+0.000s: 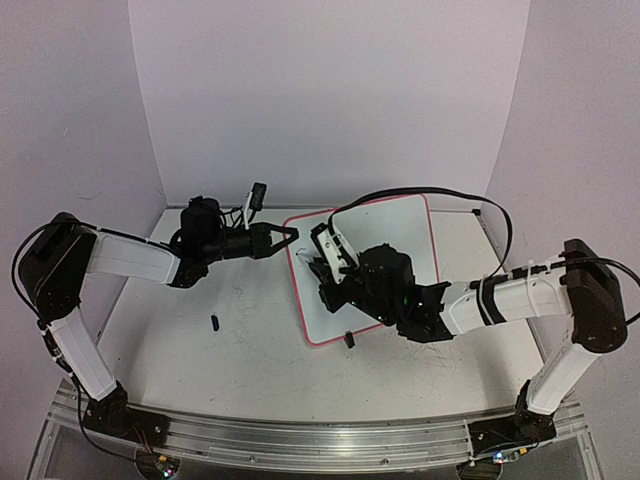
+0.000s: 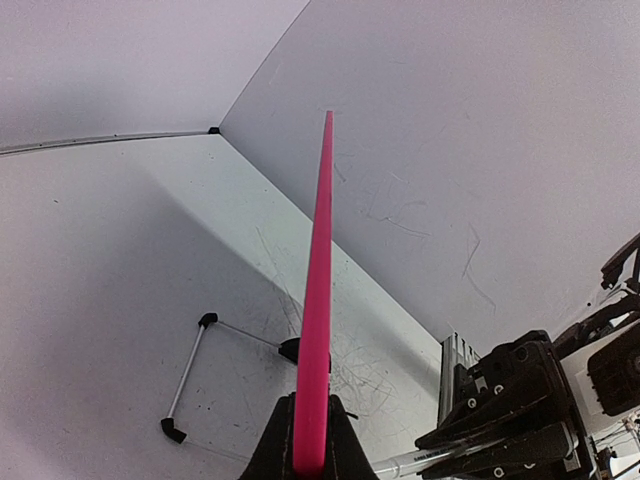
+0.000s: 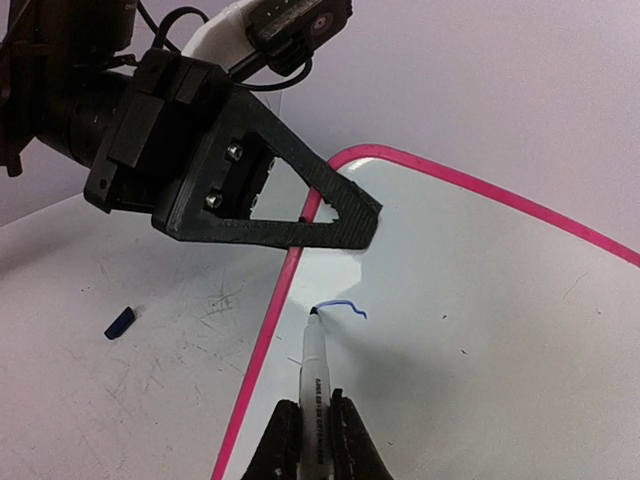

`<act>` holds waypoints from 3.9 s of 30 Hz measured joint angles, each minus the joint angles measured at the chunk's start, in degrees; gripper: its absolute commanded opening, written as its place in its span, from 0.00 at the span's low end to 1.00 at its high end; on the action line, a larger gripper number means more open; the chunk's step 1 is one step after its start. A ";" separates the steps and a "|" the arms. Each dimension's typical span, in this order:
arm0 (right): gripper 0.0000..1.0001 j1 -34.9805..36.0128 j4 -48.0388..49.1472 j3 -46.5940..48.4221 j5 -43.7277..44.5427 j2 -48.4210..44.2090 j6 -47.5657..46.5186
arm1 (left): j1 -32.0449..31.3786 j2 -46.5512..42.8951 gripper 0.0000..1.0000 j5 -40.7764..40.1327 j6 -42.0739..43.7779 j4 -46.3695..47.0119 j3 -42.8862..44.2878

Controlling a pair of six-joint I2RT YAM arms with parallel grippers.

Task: Write a sentence on the whiteboard

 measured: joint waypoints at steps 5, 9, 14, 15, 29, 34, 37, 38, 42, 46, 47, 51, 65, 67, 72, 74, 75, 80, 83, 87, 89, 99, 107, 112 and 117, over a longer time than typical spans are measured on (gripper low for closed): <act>0.00 0.26 -0.68 0.00 0.02 0.00 0.02 | -0.06 0.00 0.00 -0.02 0.04 0.00 0.00; 0.00 0.41 -1.16 0.00 0.04 0.00 0.04 | -0.07 -0.02 0.00 -0.02 0.05 -0.01 0.00; 0.00 0.42 -1.36 0.00 0.12 0.00 0.07 | -0.07 -0.07 0.00 -0.04 0.08 -0.06 0.00; 0.00 0.42 -1.41 0.00 0.15 0.00 0.11 | -0.07 -0.10 0.00 -0.04 0.10 -0.12 0.00; 0.00 0.68 -2.57 0.02 0.73 0.00 0.45 | -0.11 -0.31 0.00 -0.09 0.24 -0.55 0.00; 0.00 0.68 -2.69 0.02 0.90 0.00 0.72 | -0.11 -0.31 0.00 -0.09 0.33 -0.55 0.00; 0.00 0.68 -2.86 0.02 0.92 0.00 0.89 | -0.11 -0.31 0.00 -0.09 0.35 -0.57 0.00; 0.00 0.68 -2.93 0.02 0.92 0.00 0.92 | -0.11 -0.31 0.00 -0.09 0.35 -0.57 0.00; 0.00 0.68 -3.02 0.02 0.94 0.00 1.11 | -0.11 -0.31 0.00 -0.09 0.37 -0.57 0.00; 0.00 0.68 -3.08 0.02 0.94 -0.02 1.32 | -0.11 -0.31 0.00 -0.09 0.37 -0.57 0.00; 0.00 0.68 -3.13 0.02 0.94 -0.02 1.35 | -0.11 -0.31 0.00 -0.09 0.37 -0.57 0.00; 0.00 0.68 -3.64 0.02 1.04 -0.29 1.49 | -0.11 -0.31 0.00 -0.09 0.40 -0.57 0.00; 0.00 0.68 -4.33 -0.46 1.48 -0.76 1.51 | -0.11 -0.31 0.00 -0.09 0.42 -0.57 0.00; 0.00 0.68 -4.33 -0.48 1.54 -0.76 1.53 | -0.11 -0.31 0.00 -0.09 0.42 -0.57 0.00; 0.00 0.70 -4.36 -0.48 1.67 -0.79 1.56 | -0.11 -0.31 0.00 -0.09 0.42 -0.57 0.00; 0.00 0.72 -4.46 -0.50 1.88 -0.83 1.67 | -0.11 -0.31 0.00 -0.09 0.42 -0.59 0.00; 0.00 0.74 -4.48 -0.57 2.05 -0.90 1.71 | -0.11 -0.31 0.00 -0.09 0.42 -0.59 0.00; 0.00 0.77 -4.75 -1.20 3.02 -1.43 1.93 | -0.11 -0.31 0.00 -0.09 0.44 -0.57 0.00; 0.00 0.79 -4.73 -1.52 3.38 -1.59 2.11 | -0.11 -0.31 0.00 -0.09 0.44 -0.59 0.00; 0.00 0.79 -4.74 -1.68 3.68 -1.65 2.38 | -0.11 -0.31 0.00 -0.09 0.44 -0.58 0.00; 0.00 0.79 -4.76 -1.84 3.86 -1.74 2.57 | -0.11 -0.31 0.00 -0.09 0.44 -0.59 0.00; 0.00 0.79 -5.22 -2.71 4.63 -2.38 3.22 | -0.11 -0.31 0.00 -0.09 0.46 -0.59 0.00; 0.00 0.79 -5.64 -3.45 4.87 -2.96 3.72 | -0.11 -0.31 0.00 -0.07 0.48 -0.59 0.00; 0.00 0.79 -6.14 -4.17 5.01 -3.52 4.37 | -0.11 -0.31 0.00 -0.07 0.51 -0.59 0.00; 0.00 0.79 -6.32 -4.33 4.96 -3.56 4.74 | -0.11 -0.31 0.00 -0.07 0.51 -0.61 0.00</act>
